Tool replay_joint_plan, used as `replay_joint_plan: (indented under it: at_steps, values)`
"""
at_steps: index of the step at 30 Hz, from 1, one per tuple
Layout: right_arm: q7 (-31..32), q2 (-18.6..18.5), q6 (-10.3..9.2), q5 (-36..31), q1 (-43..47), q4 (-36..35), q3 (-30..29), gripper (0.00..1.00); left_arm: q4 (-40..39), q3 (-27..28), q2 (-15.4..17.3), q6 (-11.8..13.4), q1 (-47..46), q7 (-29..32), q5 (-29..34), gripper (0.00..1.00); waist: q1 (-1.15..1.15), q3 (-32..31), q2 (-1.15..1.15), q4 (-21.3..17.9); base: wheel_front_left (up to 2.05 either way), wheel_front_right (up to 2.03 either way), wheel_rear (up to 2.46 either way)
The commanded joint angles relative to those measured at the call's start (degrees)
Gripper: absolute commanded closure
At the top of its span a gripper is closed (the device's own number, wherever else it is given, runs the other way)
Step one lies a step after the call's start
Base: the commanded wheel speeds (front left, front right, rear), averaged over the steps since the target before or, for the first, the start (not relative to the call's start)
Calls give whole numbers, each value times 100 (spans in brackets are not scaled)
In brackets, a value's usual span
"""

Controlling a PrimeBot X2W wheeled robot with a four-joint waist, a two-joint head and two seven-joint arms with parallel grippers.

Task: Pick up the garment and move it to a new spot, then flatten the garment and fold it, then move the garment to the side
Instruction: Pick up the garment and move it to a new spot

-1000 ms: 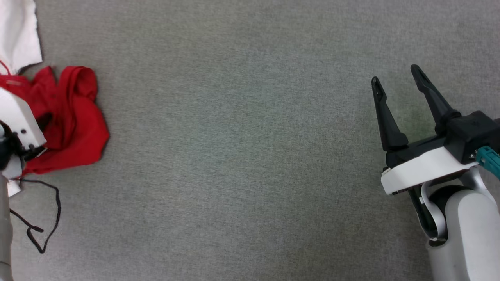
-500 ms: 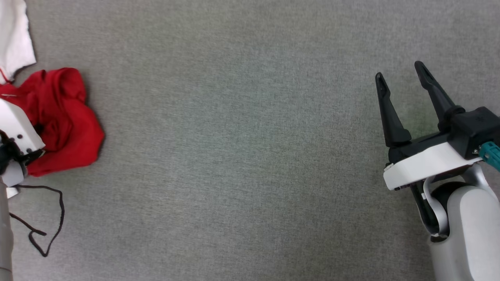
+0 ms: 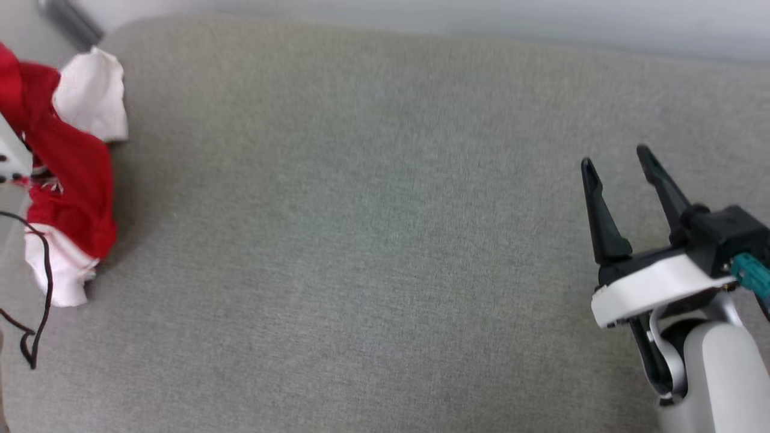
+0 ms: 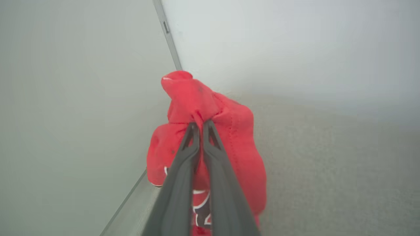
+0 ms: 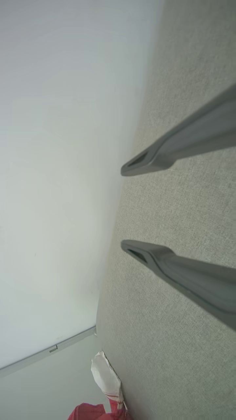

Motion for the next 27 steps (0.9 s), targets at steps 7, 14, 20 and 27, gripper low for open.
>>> replay_joint_plan:
  at_steps: [7,14,20,27]
  values:
    - [-30,89,-2,61,438,6,-175,0,-512,-304,-233,99,-135,-1214,365,100,0,-833,0,-169,0,0,0]
    - [33,101,-2,174,698,-51,-185,0,-1040,-545,-739,133,39,-1765,323,100,0,-1236,0,-580,0,0,0]
    - [93,101,-2,264,813,-140,-217,0,-1519,-935,-1298,77,215,-1760,276,100,0,-1349,0,-931,0,0,0]
    - [144,101,-2,318,879,-208,-265,0,-2071,-1710,-2251,-115,614,-1755,124,100,0,-1335,0,-1449,0,0,0]
